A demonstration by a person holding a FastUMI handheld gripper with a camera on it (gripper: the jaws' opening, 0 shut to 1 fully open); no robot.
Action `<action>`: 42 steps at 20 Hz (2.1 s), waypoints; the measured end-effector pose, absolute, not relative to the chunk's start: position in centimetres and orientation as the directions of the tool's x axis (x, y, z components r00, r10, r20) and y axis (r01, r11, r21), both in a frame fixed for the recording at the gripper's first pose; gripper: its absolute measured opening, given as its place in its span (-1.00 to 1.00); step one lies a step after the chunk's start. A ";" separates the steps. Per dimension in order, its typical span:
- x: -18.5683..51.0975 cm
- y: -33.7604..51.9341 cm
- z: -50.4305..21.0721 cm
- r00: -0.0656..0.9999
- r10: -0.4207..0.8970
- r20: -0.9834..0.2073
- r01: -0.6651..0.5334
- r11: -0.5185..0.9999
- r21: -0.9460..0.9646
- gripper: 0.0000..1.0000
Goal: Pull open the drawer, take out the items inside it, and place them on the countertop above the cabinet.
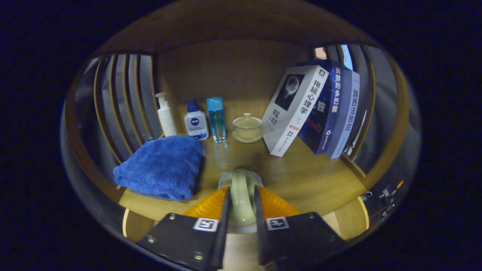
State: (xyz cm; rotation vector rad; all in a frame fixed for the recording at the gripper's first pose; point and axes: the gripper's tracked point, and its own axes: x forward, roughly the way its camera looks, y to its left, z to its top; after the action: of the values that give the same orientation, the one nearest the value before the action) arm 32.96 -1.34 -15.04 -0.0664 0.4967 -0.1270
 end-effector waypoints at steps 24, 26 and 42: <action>18.0 2.9 -8.2 0.960 -0.173 -0.221 0.136 0.975 -0.174 0.94; 16.4 3.1 -8.3 0.962 -0.177 -0.206 0.143 0.976 -0.167 0.94; 6.1 4.2 -14.6 0.970 -0.155 -0.185 0.128 0.981 -0.148 0.94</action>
State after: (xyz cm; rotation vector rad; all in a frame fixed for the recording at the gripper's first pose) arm 6.14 4.17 -14.59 -0.1357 0.1973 -0.1431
